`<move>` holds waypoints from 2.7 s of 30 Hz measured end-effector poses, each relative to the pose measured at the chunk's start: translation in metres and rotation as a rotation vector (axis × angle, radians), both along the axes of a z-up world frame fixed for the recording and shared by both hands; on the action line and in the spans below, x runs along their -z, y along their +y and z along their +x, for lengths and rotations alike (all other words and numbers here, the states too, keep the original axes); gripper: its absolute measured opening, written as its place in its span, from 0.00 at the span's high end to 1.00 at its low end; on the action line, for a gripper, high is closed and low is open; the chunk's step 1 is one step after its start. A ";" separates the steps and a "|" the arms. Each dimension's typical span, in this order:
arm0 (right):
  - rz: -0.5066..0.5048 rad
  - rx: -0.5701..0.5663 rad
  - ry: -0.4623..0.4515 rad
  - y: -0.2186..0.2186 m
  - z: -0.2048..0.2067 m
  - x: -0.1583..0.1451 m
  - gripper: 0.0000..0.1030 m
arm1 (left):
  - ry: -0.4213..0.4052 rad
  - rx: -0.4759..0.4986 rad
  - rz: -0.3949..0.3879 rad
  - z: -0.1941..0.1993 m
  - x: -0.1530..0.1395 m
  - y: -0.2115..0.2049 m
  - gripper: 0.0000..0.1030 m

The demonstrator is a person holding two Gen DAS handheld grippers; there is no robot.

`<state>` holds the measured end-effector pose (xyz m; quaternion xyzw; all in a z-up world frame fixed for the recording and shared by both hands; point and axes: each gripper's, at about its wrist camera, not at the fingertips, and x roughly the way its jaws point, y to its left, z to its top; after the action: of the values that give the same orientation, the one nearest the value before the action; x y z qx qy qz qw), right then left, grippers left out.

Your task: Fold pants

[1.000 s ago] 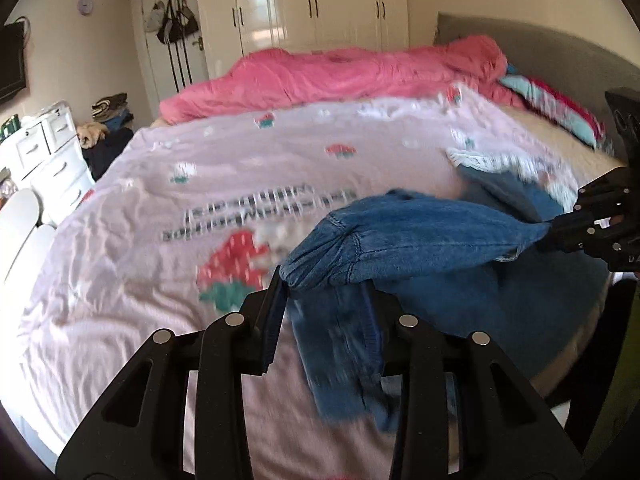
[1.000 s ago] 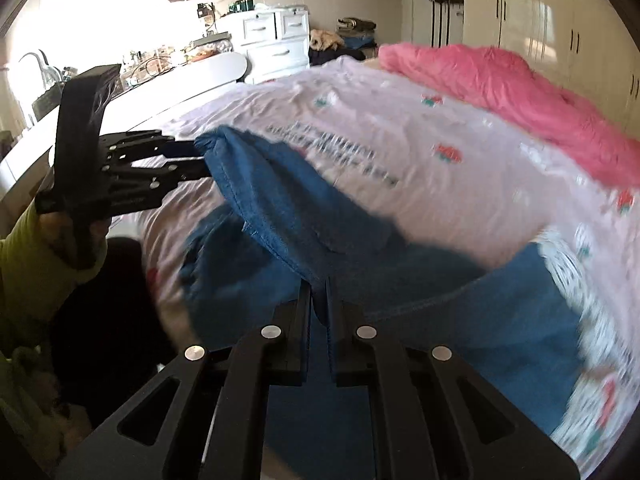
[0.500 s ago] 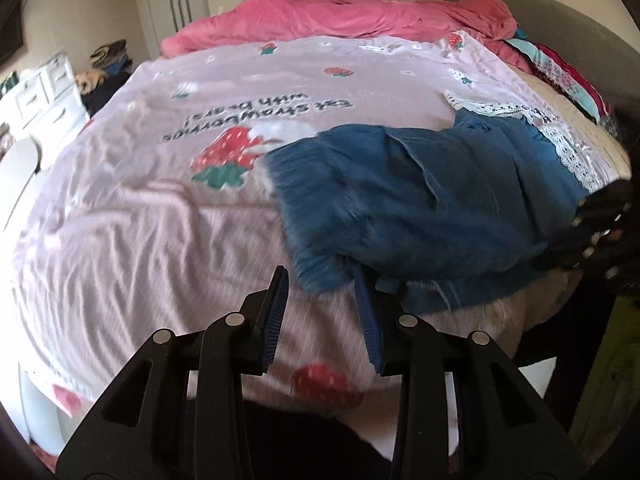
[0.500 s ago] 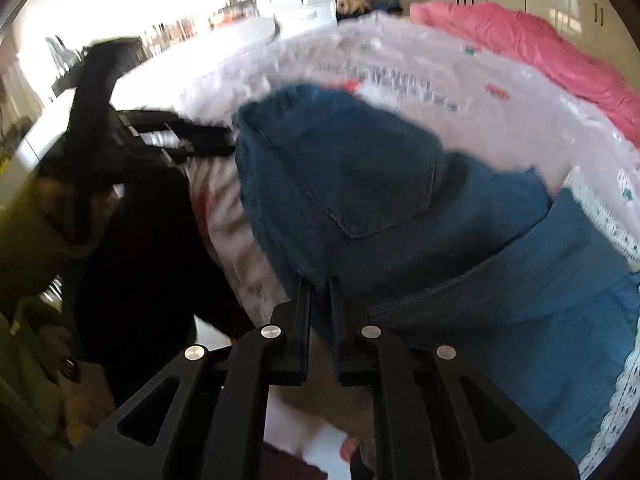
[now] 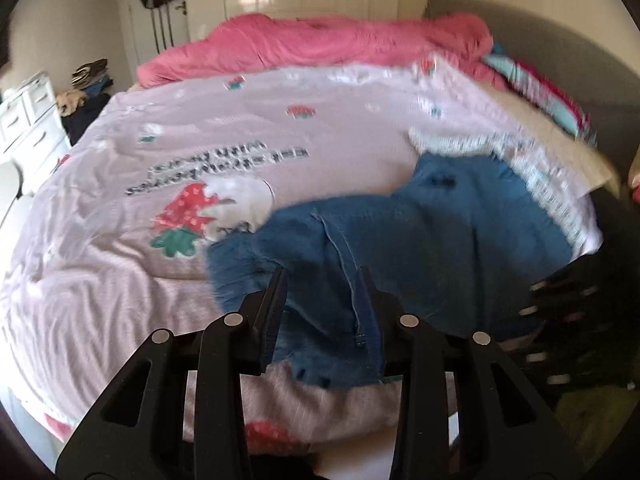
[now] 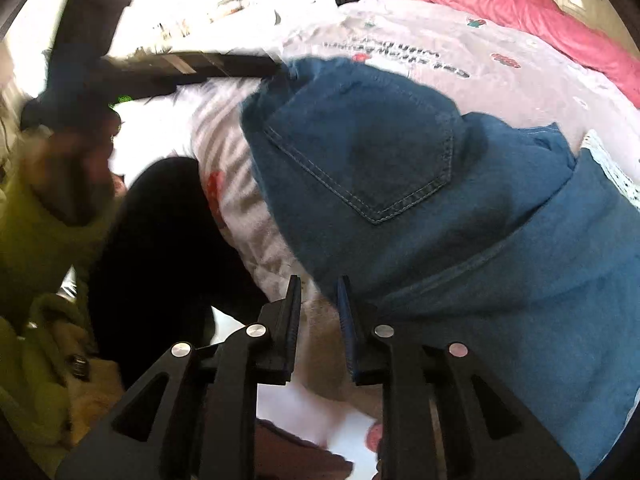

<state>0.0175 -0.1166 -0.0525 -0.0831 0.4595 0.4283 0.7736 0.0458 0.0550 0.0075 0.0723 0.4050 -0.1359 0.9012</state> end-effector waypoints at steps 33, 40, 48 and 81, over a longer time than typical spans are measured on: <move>-0.038 0.539 -0.088 -0.117 0.155 -0.050 0.51 | 0.064 0.277 -0.152 0.001 -0.010 -0.087 0.52; -0.140 0.582 -0.031 -0.101 0.241 -0.028 0.51 | 0.203 0.314 -0.228 0.039 0.037 -0.125 0.61; -0.279 0.637 0.016 -0.086 0.291 0.004 0.50 | 0.238 0.353 -0.224 0.035 0.067 -0.136 0.88; 0.208 0.994 0.006 -0.306 0.031 -0.043 0.91 | 0.106 0.431 -0.158 0.012 0.037 -0.128 1.00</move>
<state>0.0488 -0.4226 -0.0092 0.2244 0.4007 0.0518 0.8868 0.0582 -0.0728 -0.0291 0.0791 0.4151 -0.3604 0.8316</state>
